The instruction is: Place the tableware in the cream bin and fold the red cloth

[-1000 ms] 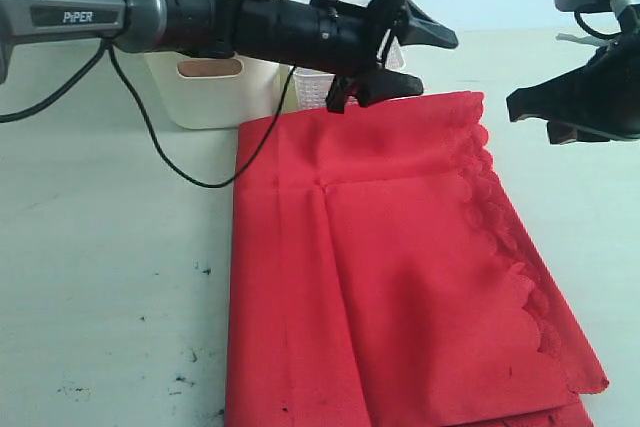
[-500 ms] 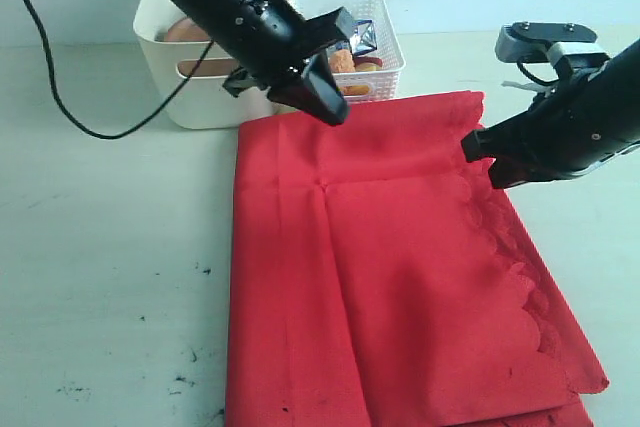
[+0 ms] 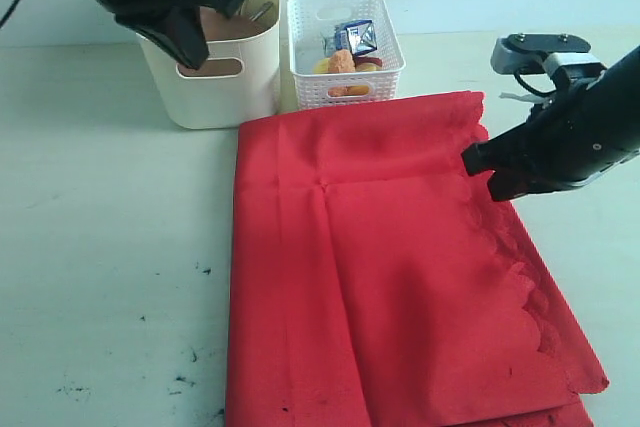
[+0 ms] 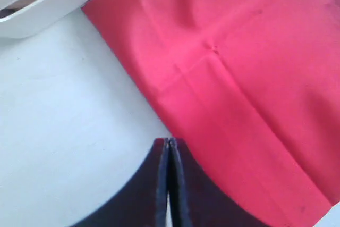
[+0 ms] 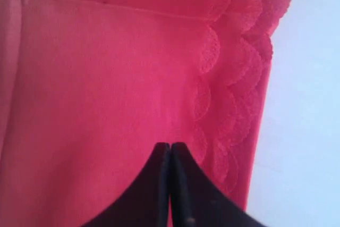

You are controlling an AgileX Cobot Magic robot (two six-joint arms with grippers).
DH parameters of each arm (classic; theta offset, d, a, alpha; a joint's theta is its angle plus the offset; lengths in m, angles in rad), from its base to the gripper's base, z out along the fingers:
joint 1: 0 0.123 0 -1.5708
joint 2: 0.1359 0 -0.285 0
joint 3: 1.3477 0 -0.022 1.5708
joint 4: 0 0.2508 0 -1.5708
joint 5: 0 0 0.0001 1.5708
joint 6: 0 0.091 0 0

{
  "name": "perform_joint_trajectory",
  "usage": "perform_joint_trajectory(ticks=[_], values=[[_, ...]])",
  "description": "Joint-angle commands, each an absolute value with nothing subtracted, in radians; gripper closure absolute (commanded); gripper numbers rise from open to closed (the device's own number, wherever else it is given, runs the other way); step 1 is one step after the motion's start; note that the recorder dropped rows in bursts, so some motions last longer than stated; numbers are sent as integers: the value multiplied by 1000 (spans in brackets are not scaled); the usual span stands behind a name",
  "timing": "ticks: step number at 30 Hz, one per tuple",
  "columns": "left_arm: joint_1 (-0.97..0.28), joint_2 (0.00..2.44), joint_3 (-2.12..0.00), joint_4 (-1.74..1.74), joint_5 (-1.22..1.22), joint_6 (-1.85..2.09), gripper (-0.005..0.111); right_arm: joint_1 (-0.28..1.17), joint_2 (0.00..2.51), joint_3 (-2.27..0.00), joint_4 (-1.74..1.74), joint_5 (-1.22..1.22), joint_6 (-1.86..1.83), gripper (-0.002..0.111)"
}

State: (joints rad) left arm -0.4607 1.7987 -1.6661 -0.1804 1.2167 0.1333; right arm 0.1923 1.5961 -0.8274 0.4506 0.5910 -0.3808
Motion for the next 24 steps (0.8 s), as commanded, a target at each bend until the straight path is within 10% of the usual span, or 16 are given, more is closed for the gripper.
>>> perform_joint_trajectory(ticks=[1,24], values=[[-441,1627,-1553,-146,1221,126,107,187,1596,-775,530,545,-449,108],[-288,548,-987,-80,1111,57,107,457,1596,-775,697,596,-803,108]])
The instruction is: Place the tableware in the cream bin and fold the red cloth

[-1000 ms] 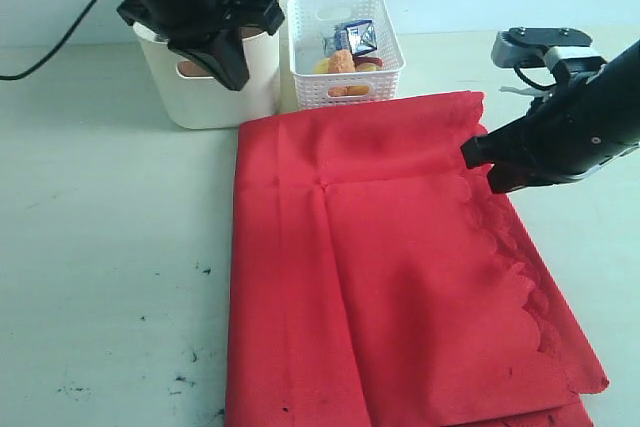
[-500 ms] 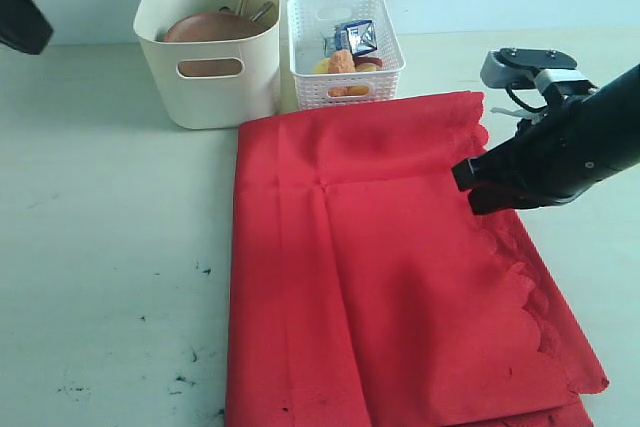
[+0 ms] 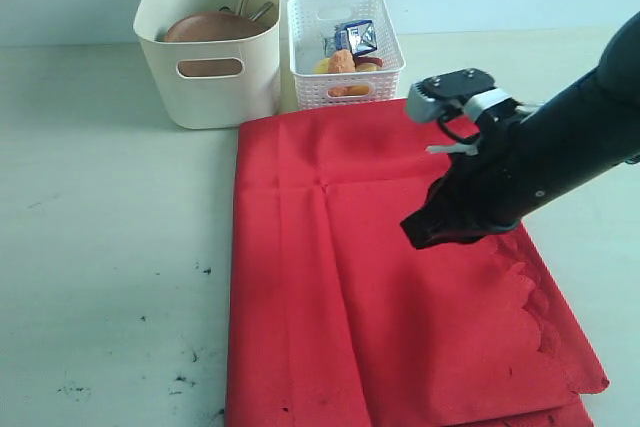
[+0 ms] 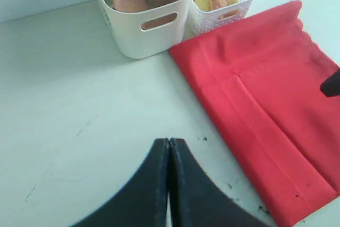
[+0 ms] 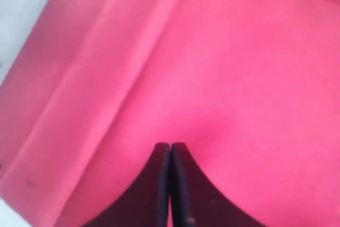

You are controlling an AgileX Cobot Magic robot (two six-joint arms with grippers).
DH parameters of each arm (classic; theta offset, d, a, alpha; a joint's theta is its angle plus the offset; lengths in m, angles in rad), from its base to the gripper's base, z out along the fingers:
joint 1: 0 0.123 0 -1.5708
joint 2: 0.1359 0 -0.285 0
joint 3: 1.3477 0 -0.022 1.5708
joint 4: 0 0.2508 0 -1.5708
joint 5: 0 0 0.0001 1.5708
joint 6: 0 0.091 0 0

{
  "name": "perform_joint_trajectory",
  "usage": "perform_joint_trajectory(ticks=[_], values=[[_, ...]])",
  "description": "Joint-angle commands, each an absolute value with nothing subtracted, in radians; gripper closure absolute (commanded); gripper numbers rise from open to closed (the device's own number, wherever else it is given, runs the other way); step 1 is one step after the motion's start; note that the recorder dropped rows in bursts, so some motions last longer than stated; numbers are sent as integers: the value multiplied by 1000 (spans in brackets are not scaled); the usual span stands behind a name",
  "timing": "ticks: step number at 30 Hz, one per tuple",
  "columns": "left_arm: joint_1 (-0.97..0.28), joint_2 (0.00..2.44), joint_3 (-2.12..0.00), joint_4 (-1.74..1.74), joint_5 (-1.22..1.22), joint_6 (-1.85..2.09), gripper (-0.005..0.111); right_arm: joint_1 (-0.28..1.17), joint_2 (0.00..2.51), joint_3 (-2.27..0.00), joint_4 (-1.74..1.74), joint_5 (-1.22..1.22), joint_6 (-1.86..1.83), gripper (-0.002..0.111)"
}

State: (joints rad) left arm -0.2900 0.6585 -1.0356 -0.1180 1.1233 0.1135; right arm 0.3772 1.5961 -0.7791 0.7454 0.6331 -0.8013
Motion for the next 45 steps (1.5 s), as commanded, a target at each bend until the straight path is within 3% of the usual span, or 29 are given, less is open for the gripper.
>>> perform_joint_trajectory(ticks=[1,11,24,45], values=[[-288,525,-976,-68,1111,46,107,474,1596,-775,688,582,-792,108],[-288,355,-818,83,1089,-104,107,559,1662,-936,446,540,-492,108],[-288,321,-611,127,935,-164,107,559,1922,-1274,336,725,-286,108],[-288,321,-524,127,853,-164,107,559,2092,-1296,83,791,78,108]])
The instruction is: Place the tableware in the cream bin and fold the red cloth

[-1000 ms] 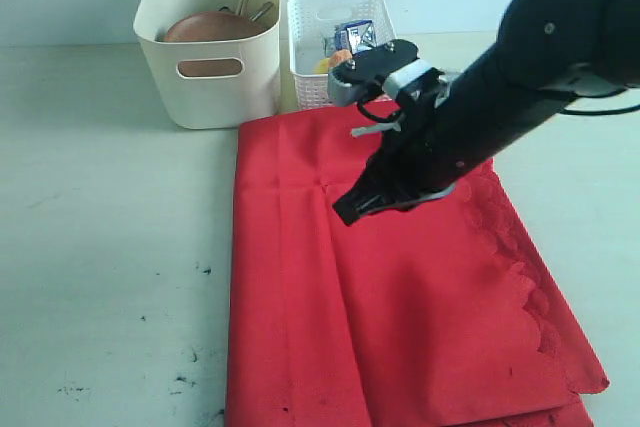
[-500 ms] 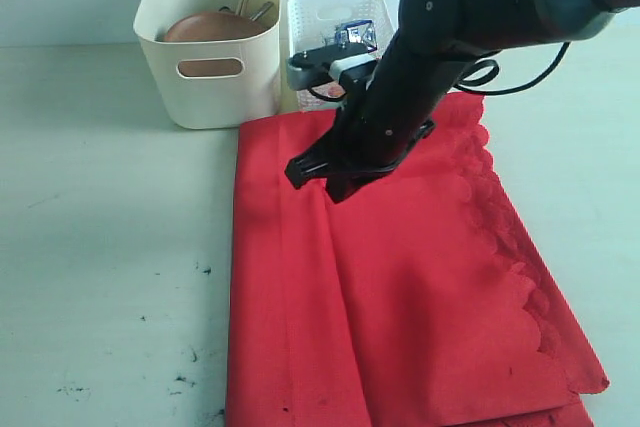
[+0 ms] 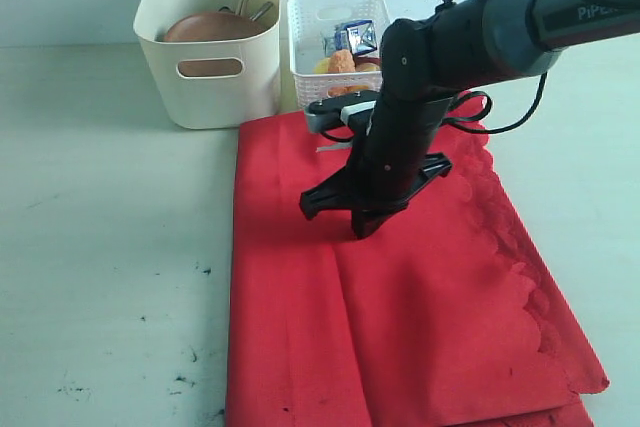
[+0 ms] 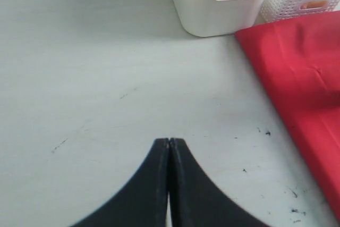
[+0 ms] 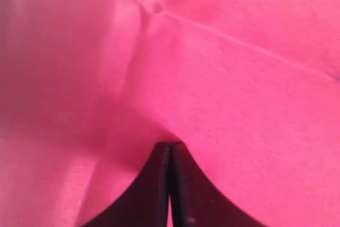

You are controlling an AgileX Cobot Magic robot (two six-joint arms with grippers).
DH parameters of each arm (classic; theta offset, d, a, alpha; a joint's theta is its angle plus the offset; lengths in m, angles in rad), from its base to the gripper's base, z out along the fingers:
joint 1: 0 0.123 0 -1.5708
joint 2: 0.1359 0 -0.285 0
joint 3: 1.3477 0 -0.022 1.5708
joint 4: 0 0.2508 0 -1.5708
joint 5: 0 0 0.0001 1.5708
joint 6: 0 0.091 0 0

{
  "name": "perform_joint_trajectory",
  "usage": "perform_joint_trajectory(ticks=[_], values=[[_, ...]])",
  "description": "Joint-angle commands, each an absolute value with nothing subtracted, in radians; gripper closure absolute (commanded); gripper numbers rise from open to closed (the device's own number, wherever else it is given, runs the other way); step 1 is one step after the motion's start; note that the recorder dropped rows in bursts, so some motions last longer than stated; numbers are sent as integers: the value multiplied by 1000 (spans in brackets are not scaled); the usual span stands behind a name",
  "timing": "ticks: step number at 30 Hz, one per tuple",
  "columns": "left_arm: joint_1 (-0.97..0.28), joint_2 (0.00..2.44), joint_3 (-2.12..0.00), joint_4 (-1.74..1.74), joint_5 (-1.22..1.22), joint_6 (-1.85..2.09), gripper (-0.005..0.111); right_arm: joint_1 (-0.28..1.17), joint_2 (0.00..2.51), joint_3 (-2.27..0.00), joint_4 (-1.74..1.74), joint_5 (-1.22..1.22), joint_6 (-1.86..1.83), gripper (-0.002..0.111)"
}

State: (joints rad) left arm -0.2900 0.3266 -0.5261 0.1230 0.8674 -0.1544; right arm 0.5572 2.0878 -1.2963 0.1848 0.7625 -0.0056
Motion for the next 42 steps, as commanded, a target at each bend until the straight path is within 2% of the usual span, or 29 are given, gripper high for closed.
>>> perform_joint_trajectory(ticks=[1,18,32,42], values=[[-288,321,-524,127,853,-164,107,556,2092,-1291,63,799,99,108],[-288,321,-524,127,855,-164,107,382,2030,-1012,15,772,159,108],[-288,321,-524,127,855,-164,107,210,1968,-985,-64,766,83,108],[-288,321,-524,127,855,-164,107,76,1968,-985,-66,665,45,108]])
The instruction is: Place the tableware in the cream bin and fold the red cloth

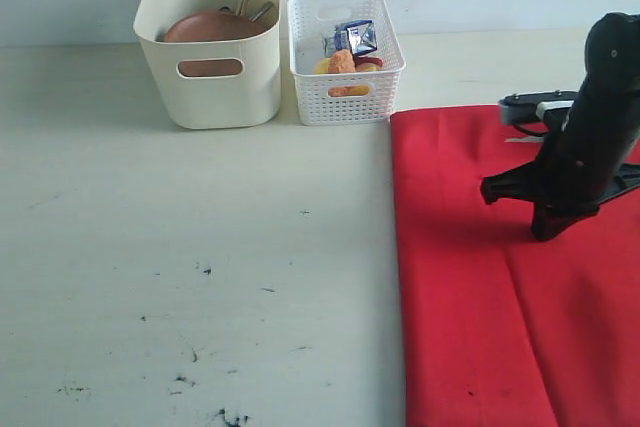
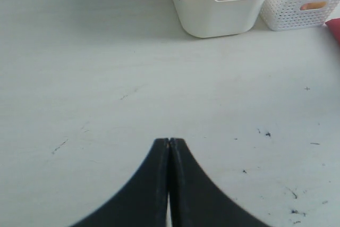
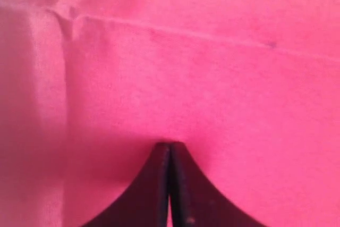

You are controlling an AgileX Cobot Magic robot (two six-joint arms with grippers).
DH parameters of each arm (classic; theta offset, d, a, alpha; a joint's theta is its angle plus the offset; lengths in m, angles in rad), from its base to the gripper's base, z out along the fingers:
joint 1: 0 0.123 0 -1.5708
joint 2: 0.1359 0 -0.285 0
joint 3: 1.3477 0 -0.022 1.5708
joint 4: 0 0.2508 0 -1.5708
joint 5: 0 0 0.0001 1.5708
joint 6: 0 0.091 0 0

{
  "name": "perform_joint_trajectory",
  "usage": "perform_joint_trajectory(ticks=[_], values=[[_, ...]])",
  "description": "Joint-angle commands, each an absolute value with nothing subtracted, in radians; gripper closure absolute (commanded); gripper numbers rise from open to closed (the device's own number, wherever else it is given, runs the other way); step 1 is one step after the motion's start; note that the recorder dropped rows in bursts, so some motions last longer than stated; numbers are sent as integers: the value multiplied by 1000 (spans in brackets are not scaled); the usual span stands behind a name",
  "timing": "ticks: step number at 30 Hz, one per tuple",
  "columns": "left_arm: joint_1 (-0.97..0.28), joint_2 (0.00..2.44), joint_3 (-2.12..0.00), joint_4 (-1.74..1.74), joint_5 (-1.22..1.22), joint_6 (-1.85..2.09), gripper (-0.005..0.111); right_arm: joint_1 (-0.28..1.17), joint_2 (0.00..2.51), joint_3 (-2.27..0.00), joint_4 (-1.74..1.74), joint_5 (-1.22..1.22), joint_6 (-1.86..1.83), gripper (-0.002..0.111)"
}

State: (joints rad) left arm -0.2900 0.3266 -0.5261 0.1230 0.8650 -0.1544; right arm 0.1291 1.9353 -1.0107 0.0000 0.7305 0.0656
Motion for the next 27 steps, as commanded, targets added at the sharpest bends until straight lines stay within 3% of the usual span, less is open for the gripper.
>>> perform_joint_trajectory(ticks=[1,15,27], values=[[-288,321,-524,127,855,-164,107,64,1968,-985,-64,650,45,108],[-288,321,-524,127,857,-164,107,8,2027,-999,54,454,-36,108],[-288,321,-524,127,879,-164,107,8,2199,-1246,106,511,-42,108]])
